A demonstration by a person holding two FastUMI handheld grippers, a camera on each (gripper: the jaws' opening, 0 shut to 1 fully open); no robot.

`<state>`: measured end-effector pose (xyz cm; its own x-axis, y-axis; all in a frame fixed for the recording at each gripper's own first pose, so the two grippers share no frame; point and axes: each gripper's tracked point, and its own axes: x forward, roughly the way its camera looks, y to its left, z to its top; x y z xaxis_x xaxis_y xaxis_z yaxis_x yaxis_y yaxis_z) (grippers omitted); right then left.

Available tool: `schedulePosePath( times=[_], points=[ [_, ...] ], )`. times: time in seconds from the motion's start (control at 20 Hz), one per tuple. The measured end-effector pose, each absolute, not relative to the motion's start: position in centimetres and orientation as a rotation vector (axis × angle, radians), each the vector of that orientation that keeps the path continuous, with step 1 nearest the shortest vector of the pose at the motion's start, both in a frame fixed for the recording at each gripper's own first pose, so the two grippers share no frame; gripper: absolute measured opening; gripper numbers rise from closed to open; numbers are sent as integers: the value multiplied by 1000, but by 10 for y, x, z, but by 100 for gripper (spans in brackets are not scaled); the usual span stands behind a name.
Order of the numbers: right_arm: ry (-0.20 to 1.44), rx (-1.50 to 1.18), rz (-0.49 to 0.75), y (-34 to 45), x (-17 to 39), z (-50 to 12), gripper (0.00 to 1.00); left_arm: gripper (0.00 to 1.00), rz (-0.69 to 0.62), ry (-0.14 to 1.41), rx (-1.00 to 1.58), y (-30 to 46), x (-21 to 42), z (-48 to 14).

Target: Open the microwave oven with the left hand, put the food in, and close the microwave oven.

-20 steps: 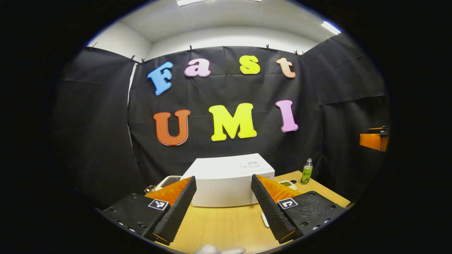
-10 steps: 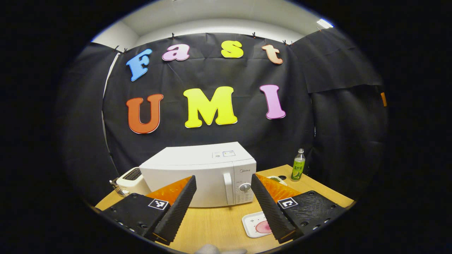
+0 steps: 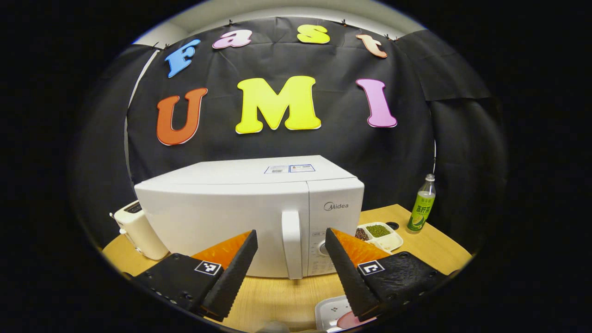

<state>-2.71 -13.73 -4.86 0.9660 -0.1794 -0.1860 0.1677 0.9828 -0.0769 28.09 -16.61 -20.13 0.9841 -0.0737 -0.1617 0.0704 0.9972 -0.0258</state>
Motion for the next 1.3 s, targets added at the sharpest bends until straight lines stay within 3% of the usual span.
schedulePosePath(
  times=[0.05,0.2,0.25,0.35,0.4,0.55,0.65,0.7,0.85,0.9,0.95,1.0,1.05,1.3],
  points=[
    [200,-73,-180,-140,-29,-50,100,90,-73,175,-27,-169,289,-207],
    [210,-103,-179,-144,-31,-50,100,66,-83,199,-37,-173,303,-220],
    [215,-107,-175,-143,-31,-50,92,63,-90,203,-40,-173,304,-222],
    [225,-119,-160,-141,-30,-54,92,36,-79,204,-21,-167,312,-228],
    [231,-127,-159,-142,-28,-55,92,29,-91,198,-31,-168,308,-224],
    [238,-131,-133,-136,-24,-56,100,24,-115,197,-73,-169,308,-227],
    [242,-136,-116,-134,-21,-57,96,14,-133,196,-89,-170,305,-225],
    [245,-134,-102,-131,-19,-57,100,10,-149,199,-97,-170,304,-225],
    [236,-125,-76,-125,-11,-54,100,10,-180,221,-111,-169,291,-224],
    [232,-120,-64,-123,-9,-54,100,2,-187,204,-99,-169,287,-227],
    [227,-125,-45,-118,-8,-53,100,12,-195,201,-93,-165,276,-227],
    [222,-137,-32,-116,-5,-53,100,2,-204,178,-96,-162,262,-225],
    [211,-151,-14,-112,-3,-50,96,2,-213,187,-96,-158,249,-229],
    [177,-156,104,-69,8,-45,97,3,-241,202,-57,-120,180,-235]
  ],
)
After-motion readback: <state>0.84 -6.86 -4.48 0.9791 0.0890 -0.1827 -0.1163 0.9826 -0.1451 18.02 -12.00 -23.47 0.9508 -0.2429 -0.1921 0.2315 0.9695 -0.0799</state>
